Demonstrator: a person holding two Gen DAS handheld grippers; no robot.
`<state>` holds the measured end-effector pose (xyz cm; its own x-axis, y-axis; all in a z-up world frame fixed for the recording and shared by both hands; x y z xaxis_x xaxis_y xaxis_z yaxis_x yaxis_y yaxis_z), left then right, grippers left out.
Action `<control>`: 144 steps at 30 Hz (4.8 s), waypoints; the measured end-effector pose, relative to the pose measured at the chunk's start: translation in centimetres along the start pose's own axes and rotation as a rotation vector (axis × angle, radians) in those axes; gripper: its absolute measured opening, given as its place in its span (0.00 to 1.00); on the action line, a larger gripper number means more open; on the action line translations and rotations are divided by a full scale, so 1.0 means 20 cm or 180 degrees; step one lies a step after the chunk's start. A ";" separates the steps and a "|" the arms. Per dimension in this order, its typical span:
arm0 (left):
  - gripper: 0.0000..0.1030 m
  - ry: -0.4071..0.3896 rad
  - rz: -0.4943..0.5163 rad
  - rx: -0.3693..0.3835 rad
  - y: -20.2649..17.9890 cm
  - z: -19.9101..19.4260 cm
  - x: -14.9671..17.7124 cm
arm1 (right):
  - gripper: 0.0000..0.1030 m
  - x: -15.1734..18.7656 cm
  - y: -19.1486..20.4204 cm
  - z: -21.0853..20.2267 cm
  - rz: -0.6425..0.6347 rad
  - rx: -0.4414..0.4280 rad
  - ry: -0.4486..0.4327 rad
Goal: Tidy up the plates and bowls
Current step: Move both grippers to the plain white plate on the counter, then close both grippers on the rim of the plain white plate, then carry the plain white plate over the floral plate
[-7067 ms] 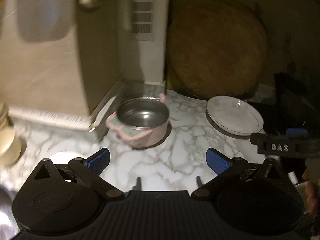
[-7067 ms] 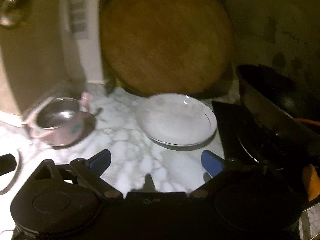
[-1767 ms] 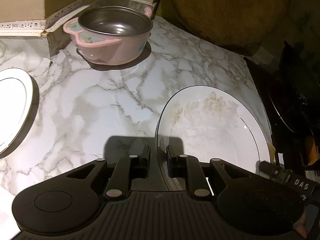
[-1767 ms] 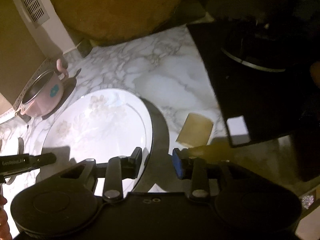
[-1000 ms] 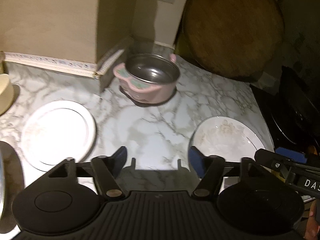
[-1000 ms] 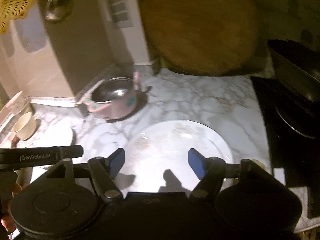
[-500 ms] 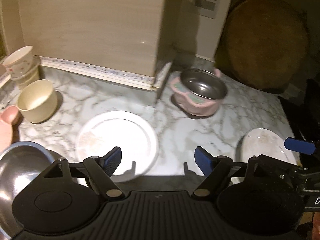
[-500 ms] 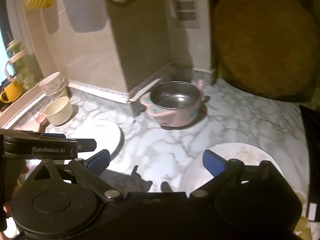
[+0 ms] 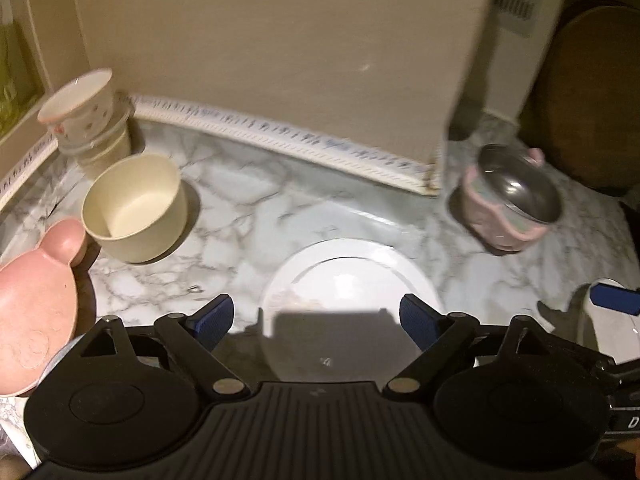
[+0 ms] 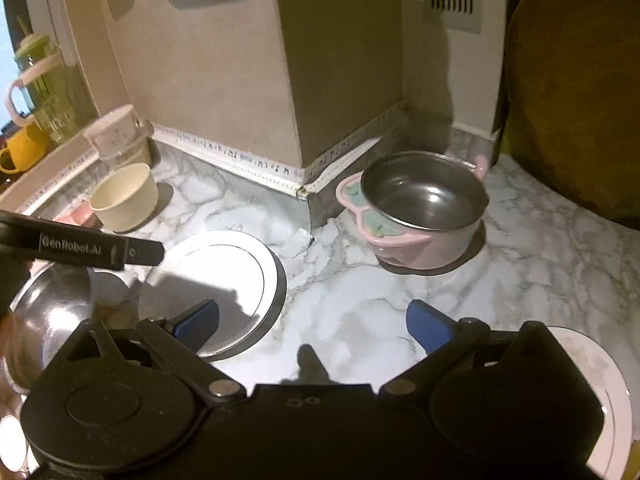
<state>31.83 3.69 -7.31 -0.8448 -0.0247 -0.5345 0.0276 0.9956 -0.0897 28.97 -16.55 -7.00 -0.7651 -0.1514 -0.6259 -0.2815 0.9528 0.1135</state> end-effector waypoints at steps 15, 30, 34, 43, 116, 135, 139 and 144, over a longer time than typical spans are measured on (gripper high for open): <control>0.88 0.0515 -0.0073 0.0016 0.12 0.29 -0.07 | 0.77 -0.04 0.04 0.37 0.0185 -0.0211 0.0585; 0.50 0.0725 -0.0387 0.0167 0.20 0.41 -0.02 | 0.51 -0.03 0.07 0.45 0.0347 -0.0471 0.0833; 0.41 0.0745 -0.0485 0.0242 0.21 0.42 -0.01 | 0.47 -0.01 0.07 0.47 0.0384 -0.0497 0.0883; 0.31 0.0733 -0.0651 0.0347 0.22 0.41 0.01 | 0.24 0.02 0.08 0.47 0.0415 -0.0552 0.0942; 0.25 0.0789 0.0528 0.1245 -1.28 0.07 0.10 | 0.08 0.41 -1.08 -0.47 0.1558 0.0330 0.0491; 0.25 0.0991 0.0785 0.1306 -1.49 0.22 0.22 | 0.08 0.59 -1.23 -0.43 0.1735 0.0414 0.0643; 0.25 0.1010 0.0781 0.1313 -1.49 0.24 0.23 | 0.08 0.60 -1.24 -0.42 0.1720 0.0423 0.0661; 0.25 0.1037 0.0767 0.1308 -1.50 0.26 0.24 | 0.08 0.61 -1.24 -0.41 0.1722 0.0428 0.0686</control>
<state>29.69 -26.73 -11.62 -0.9081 0.2925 -0.2996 0.3901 0.8511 -0.3514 21.96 -44.11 -11.16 -0.8835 0.3281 -0.3342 0.2460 0.9324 0.2649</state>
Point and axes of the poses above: each gripper's, at about its wrist camera, not at the fingertips, and z roughly the way its jaws point, y to its left, x to its underside, the point moved 6 cm from there along z, roughly the way its jaws point, and after that the axes turned 2 degrees about x, right-handed, at the moved point
